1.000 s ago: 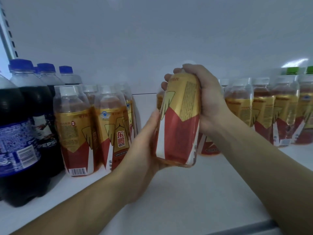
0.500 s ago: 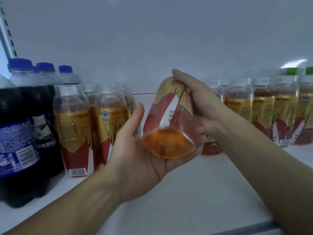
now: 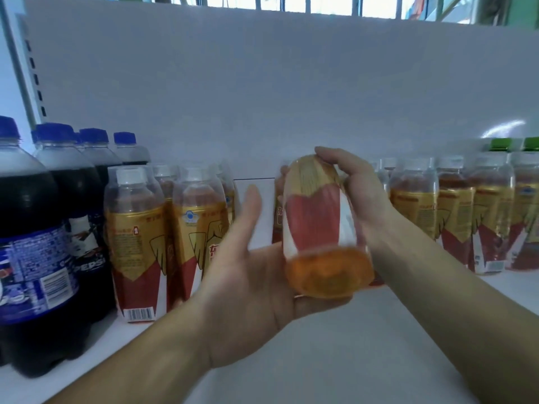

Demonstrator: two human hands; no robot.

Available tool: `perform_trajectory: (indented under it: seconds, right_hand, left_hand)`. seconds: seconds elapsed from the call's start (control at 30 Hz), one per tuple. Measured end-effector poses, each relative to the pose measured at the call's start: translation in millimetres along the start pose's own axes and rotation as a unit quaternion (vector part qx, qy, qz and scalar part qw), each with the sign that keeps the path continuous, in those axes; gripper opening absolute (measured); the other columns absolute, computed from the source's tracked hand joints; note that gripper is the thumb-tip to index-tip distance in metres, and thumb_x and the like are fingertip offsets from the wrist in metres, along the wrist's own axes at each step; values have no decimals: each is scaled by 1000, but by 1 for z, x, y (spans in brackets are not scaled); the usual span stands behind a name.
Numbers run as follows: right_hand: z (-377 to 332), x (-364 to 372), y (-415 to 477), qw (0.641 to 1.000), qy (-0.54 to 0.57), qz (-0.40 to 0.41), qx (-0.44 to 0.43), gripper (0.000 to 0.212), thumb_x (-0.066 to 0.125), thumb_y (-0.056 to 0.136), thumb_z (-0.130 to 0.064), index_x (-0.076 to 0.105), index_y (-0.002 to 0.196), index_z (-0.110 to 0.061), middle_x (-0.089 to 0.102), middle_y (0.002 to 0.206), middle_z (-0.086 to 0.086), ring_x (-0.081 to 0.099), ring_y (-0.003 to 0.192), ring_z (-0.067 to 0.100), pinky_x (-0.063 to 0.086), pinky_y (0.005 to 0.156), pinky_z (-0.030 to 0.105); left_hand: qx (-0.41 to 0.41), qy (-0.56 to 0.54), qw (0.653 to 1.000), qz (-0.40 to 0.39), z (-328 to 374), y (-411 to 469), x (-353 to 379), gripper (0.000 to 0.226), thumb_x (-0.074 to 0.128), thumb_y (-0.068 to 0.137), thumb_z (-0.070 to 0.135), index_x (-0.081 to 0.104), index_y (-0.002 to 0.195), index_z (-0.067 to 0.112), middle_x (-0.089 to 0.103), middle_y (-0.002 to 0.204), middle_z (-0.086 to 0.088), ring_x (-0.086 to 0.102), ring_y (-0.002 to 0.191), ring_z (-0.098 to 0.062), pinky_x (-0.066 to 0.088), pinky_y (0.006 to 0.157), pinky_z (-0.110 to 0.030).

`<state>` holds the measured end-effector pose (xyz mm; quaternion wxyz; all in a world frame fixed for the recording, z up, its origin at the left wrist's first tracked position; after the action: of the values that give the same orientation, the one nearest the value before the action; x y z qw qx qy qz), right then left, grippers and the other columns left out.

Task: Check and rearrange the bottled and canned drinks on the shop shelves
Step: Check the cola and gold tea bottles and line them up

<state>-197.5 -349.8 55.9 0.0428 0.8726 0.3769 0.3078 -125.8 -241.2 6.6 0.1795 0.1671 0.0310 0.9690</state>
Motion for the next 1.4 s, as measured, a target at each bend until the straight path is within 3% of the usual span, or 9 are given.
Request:
perform_trajectory:
  seconds: [0.07,0.17,0.23,0.33,0.43,0.77,1.0,1.2,1.4]
  right_hand:
    - [-9,11,-12,997,0,-62,-43,29,66,84,-25,67,105,-3,69,98,12,68,87,24,56,80,38]
    - [-15,28,-26,972,-125,-148,-134,35,67,82,-24,67,115,-11,73,100,6,71,91,22,59,81,37]
    - [-13,33,-32,934,-233,-196,-186,28,68,77,-25,73,102,-16,74,100,6,70,97,24,57,88,38]
    - [-19,39,-41,905,-282,-226,-225,17,66,72,-25,75,87,-21,73,101,7,67,104,28,53,92,41]
    - [-18,43,-44,885,-306,-256,-239,13,65,75,-20,71,87,-21,72,102,4,67,105,26,52,87,36]
    - [-14,34,-34,913,-286,-177,-230,16,66,77,-29,76,87,-21,75,99,8,71,99,27,55,85,33]
    - [-14,32,-29,944,-227,-140,-195,56,72,74,-71,77,100,-22,74,107,5,68,107,26,57,87,40]
    - [12,30,-29,891,-409,-98,-173,13,64,93,-19,70,103,-14,75,100,1,69,94,7,55,81,17]
    - [31,18,-17,799,-565,-41,-200,17,70,94,-18,67,109,-25,64,107,-11,63,97,5,48,74,9]
  left_hand:
    - [19,185,979,83,-1,0,-7,125,60,48,94,57,139,8,58,140,-17,51,134,-31,39,114,-44]
    - [79,284,943,158,-5,-2,-12,60,91,62,30,66,116,25,76,103,13,69,108,-10,54,91,-23]
    - [99,318,927,173,-16,-10,-22,64,89,60,14,59,115,27,76,91,13,72,92,-5,55,71,-16]
    - [174,309,914,196,-6,-5,-27,71,89,65,-2,53,120,26,73,96,2,71,89,-9,58,73,-26]
    - [215,321,899,207,1,-5,-33,79,89,63,-1,51,124,32,72,107,4,70,101,-13,59,86,-35]
    - [187,371,879,235,-3,-9,-23,78,93,63,10,50,120,41,69,104,12,67,95,-3,59,78,-28]
    - [116,405,856,301,3,-61,-25,88,95,59,29,42,125,52,64,118,21,61,114,-6,51,103,-42]
    - [166,341,836,397,11,-131,-39,101,96,45,23,42,121,62,67,116,20,62,115,-11,51,99,-49]
    - [171,353,804,446,17,-158,-52,86,85,72,5,37,128,50,58,120,22,56,113,-5,49,84,-23]
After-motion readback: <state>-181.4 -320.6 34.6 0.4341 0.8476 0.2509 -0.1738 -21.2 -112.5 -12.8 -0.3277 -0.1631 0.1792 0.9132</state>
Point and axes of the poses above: each hand's wrist, its own y-axis towards the middle knuckle, its own x-axis out of the palm, z = x × y, the point moved 4 cm from there along y, towards the middle knuckle
